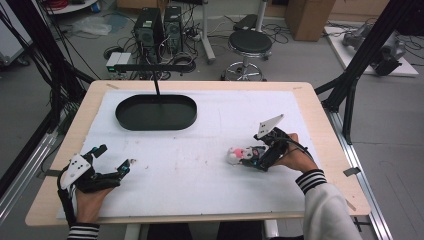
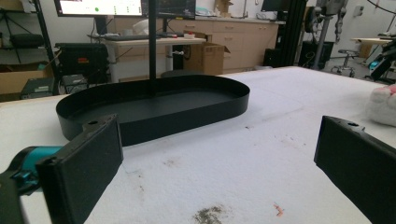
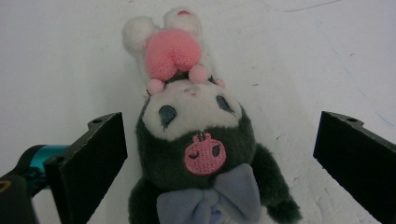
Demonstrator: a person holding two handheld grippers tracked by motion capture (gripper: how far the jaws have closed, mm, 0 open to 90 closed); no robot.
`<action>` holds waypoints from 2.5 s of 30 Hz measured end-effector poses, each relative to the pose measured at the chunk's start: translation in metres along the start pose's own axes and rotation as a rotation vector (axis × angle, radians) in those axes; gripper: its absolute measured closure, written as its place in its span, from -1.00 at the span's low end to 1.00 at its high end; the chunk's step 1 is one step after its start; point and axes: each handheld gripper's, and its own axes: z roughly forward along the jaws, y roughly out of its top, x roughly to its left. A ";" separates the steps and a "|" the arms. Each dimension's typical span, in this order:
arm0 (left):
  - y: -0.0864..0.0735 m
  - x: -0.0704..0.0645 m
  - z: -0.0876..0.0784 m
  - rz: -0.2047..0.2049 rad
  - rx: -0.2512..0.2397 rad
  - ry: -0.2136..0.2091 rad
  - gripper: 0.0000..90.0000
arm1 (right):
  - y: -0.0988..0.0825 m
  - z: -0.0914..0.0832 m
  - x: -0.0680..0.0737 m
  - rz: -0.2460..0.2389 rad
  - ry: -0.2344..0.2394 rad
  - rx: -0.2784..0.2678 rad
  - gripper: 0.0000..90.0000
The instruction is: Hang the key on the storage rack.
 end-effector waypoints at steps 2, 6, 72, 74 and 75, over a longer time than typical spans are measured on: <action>0.000 0.000 0.000 0.002 0.001 -0.001 -0.96 | 0.001 0.003 0.000 0.001 0.013 0.004 -0.96; 0.000 0.000 0.000 0.004 -0.001 0.000 -0.96 | 0.003 0.009 0.001 -0.006 0.041 0.032 -0.96; 0.047 0.014 0.024 -0.013 0.088 -0.234 -0.96 | 0.037 -0.019 0.014 0.023 0.085 -0.195 -0.09; 0.054 0.012 0.028 0.023 0.116 -0.262 -0.96 | 0.042 -0.021 0.015 0.010 0.085 -0.211 -0.09; 0.057 0.011 0.030 0.037 0.121 -0.276 -0.96 | 0.042 -0.021 0.015 0.010 0.085 -0.211 -0.09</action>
